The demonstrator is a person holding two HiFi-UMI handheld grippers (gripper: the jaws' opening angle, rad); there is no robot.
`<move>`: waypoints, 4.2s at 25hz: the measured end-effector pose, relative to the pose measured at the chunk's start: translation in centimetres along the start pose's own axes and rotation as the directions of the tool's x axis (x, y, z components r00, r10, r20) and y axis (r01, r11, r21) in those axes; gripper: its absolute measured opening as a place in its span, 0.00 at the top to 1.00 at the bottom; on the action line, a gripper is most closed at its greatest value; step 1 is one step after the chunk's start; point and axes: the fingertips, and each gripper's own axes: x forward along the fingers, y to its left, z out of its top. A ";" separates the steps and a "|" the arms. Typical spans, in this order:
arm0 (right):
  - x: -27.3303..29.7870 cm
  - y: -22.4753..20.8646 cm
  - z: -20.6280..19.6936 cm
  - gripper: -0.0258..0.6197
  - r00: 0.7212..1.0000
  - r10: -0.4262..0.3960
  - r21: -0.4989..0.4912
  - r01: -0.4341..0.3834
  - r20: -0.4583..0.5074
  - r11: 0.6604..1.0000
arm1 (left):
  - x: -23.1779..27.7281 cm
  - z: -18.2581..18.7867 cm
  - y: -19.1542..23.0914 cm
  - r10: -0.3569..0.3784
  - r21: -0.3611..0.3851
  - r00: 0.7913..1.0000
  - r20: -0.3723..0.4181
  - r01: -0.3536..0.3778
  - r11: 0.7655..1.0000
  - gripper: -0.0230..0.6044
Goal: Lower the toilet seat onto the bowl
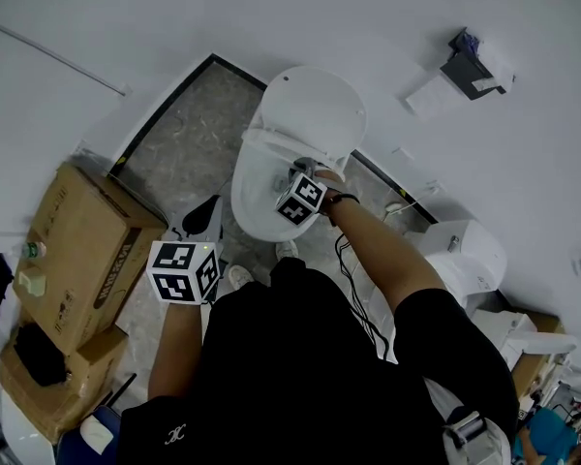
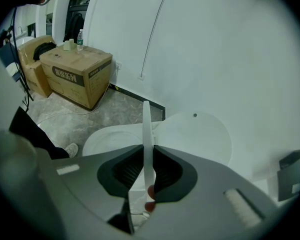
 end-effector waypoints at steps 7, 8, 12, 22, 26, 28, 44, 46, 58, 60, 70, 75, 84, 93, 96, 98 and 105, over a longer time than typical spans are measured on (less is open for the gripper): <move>0.4 4.6 -0.5 0.84 0.998 0.062 0.022 -0.061 -0.023 0.998 | -1.0 -2.8 0.8 -0.026 -0.014 0.999 -0.041 0.026 1.000 0.95; 0.5 5.3 -0.5 0.84 0.997 0.073 0.027 -0.073 -0.026 0.997 | -1.1 -3.2 0.9 -0.031 -0.018 0.998 -0.046 0.030 0.999 0.95; 0.8 7.8 -1.0 0.83 0.994 0.097 0.034 -0.096 -0.040 0.995 | -1.3 -5.2 1.7 -0.036 -0.010 0.997 -0.075 0.035 0.999 0.95; 2.8 13.9 -2.4 0.81 0.982 0.173 0.053 -0.170 -0.078 0.984 | -0.3 -8.9 3.9 -0.045 -0.036 0.991 -0.126 0.041 0.999 0.95; 3.8 16.3 -3.1 0.79 0.975 0.194 0.035 -0.192 -0.108 0.981 | 0.3 -10.2 4.8 -0.050 -0.060 0.991 -0.124 0.043 0.997 0.95; 4.7 17.8 -3.4 0.79 0.968 0.222 0.035 -0.219 -0.115 0.975 | 0.7 -10.9 5.4 -0.060 -0.069 0.992 -0.114 0.052 0.996 0.95; 12.1 28.5 -7.3 0.84 0.916 0.356 0.022 -0.359 -0.185 0.933 | 4.6 -19.1 9.0 -0.062 -0.157 0.986 -0.154 0.037 0.987 0.95; 13.0 29.9 -7.8 0.87 0.920 0.340 0.010 -0.345 -0.197 0.939 | 4.9 -20.1 9.3 -0.059 -0.164 0.984 -0.168 0.031 0.986 0.95; 18.8 33.7 -10.1 0.94 0.899 0.362 0.028 -0.367 -0.248 0.930 | 7.2 -24.1 9.6 -0.076 -0.158 0.968 -0.239 0.038 0.987 0.95; 19.5 34.3 -10.5 0.94 0.893 0.366 0.001 -0.379 -0.263 0.925 | 7.3 -24.6 9.5 -0.079 -0.160 0.966 -0.248 0.040 0.986 0.95; 20.0 34.7 -10.5 0.95 0.882 0.407 -0.103 -0.439 -0.237 0.893 | 8.0 -25.3 10.4 -0.071 -0.175 0.965 -0.253 0.026 0.984 0.95; 18.1 33.7 -9.1 0.95 0.882 0.424 -0.034 -0.439 -0.207 0.898 | 7.8 -23.3 10.4 -0.073 -0.160 0.971 -0.230 0.036 0.987 0.95; 11.3 28.6 -6.0 0.95 0.906 0.408 0.166 -0.387 -0.111 0.907 | 6.5 -17.8 8.2 -0.093 -0.117 0.978 -0.187 0.072 0.991 0.95; 1.9 20.5 -0.3 0.95 0.954 0.290 0.373 -0.299 0.082 0.879 | 3.9 -10.4 5.6 -0.066 -0.081 0.992 -0.109 0.057 0.995 0.95; -1.7 17.3 2.2 0.95 0.962 0.221 0.405 -0.268 0.160 0.874 | 2.6 -8.3 5.0 -0.040 -0.089 0.997 -0.071 0.033 0.995 0.95; -4.1 15.5 3.8 0.95 0.961 0.178 0.411 -0.252 0.209 0.876 | 1.9 -7.2 4.8 -0.022 -0.086 0.999 -0.047 0.018 0.996 0.95; -12.0 9.7 8.0 0.95 0.933 0.032 0.503 -0.222 0.359 0.836 | 0.1 -3.2 3.4 -0.016 -0.055 1.000 0.020 0.017 0.998 0.95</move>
